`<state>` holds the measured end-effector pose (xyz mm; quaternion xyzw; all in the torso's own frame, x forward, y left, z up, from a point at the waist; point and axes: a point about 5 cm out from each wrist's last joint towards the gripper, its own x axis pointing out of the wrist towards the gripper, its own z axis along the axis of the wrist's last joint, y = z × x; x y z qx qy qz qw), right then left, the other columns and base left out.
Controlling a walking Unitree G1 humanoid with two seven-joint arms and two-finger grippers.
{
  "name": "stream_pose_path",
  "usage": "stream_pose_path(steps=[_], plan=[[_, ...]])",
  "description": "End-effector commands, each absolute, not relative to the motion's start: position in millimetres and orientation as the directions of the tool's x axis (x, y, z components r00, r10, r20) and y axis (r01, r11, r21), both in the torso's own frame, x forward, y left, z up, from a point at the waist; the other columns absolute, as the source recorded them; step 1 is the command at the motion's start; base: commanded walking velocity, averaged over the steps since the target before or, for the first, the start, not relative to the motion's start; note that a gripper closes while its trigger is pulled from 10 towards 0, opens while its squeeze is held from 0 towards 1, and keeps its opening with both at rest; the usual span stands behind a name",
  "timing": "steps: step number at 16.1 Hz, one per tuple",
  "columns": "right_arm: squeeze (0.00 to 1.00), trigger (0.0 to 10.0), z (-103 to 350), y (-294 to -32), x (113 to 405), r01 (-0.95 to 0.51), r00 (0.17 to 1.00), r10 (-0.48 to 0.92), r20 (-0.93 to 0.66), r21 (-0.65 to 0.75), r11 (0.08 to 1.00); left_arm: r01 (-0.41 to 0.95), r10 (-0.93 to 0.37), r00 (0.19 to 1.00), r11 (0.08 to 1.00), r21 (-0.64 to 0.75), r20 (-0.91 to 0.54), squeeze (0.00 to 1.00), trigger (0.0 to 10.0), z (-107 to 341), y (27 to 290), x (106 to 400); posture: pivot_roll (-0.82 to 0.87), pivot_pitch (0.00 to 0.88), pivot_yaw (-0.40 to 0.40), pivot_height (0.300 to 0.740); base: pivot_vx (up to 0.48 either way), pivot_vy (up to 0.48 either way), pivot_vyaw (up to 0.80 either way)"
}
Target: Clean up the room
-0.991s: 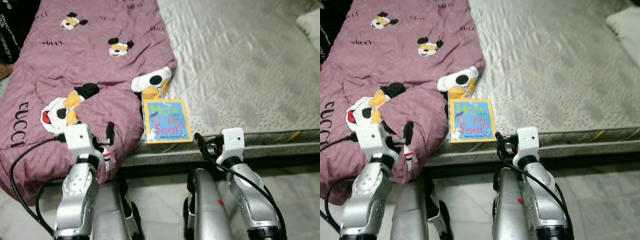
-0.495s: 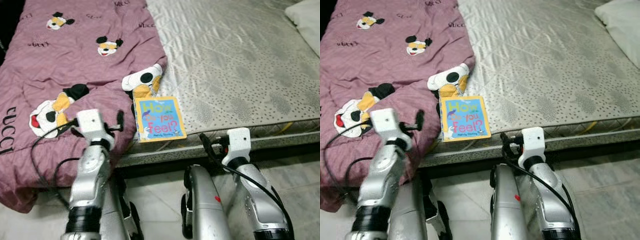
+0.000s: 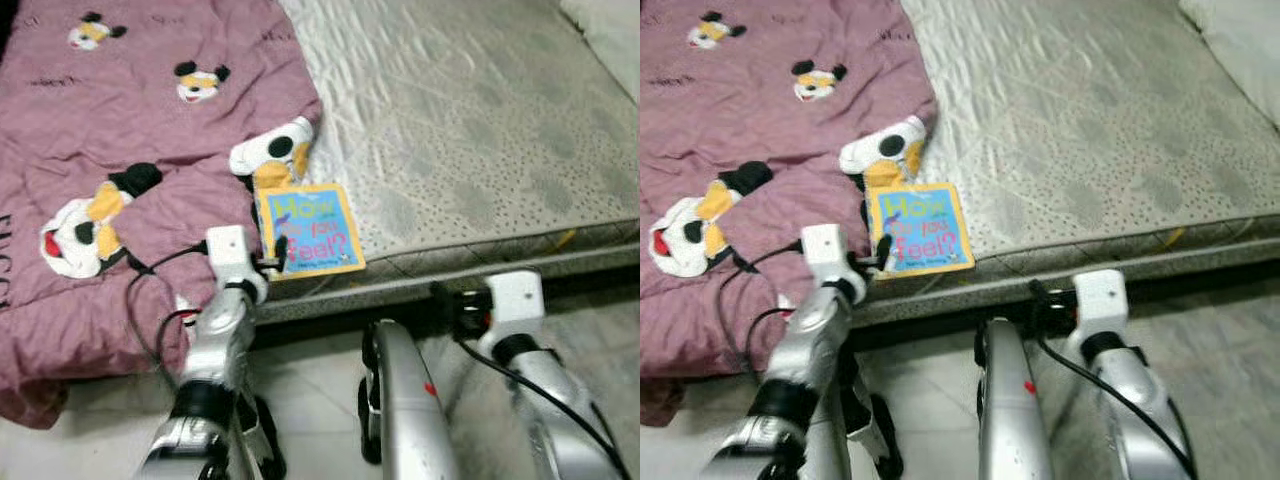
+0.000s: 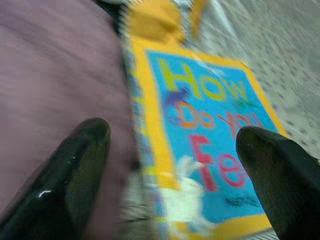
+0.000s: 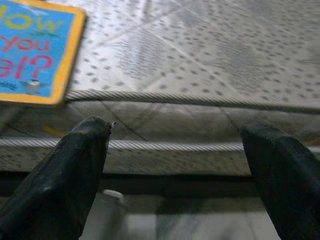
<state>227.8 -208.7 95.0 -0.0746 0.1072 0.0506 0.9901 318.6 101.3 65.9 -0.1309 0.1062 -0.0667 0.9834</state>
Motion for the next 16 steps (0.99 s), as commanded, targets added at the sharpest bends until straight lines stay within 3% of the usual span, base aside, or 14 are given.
stream_pose_path(steps=[1,3,6,10,12,16], plan=[[0.0,10.0,98,-211,224,-0.117,0.971,0.083,-0.225,-0.139,0.983,0.113,-0.179,0.961,0.95,-0.291,-0.211,0.0,10.0,59,96,317,-0.25,0.26,0.013,0.559,0.0,0.0,0.0],[0.0,10.0,101,-216,221,-0.113,0.97,0.075,-0.232,-0.153,0.982,0.084,-0.162,0.965,0.936,-0.343,-0.205,0.0,10.0,58,89,320,-0.27,0.261,0.005,0.559,0.0,0.0,0.0],[0.0,10.0,104,-218,223,-0.118,0.969,0.078,-0.235,-0.162,0.98,-0.038,-0.06,0.974,0.907,-0.418,-0.219,0.0,10.0,52,103,312,-0.26,0.257,-0.006,0.559,0.0,0.0,0.0],[0.0,10.0,104,-219,229,-0.136,0.966,0.092,-0.241,-0.17,0.976,-0.162,0.082,0.974,0.902,-0.4,-0.211,0.0,10.0,49,130,294,-0.24,0.248,-0.022,0.559,0.0,0.0,0.0],[0.0,10.0,104,-216,232,-0.141,0.966,0.099,-0.238,-0.167,0.976,-0.183,0.088,0.966,0.896,-0.404,-0.242,0.0,10.0,42,137,294,-0.23,0.24,-0.021,0.559,0.0,0.0,0.0],[0.0,10.0,110,-216,236,-0.141,0.972,0.101,-0.214,-0.182,0.973,-0.121,-0.021,0.943,0.908,-0.401,-0.332,0.0,10.0,30,137,311,-0.26,0.234,-0.02,0.559,0.0,0.0,0.0]])
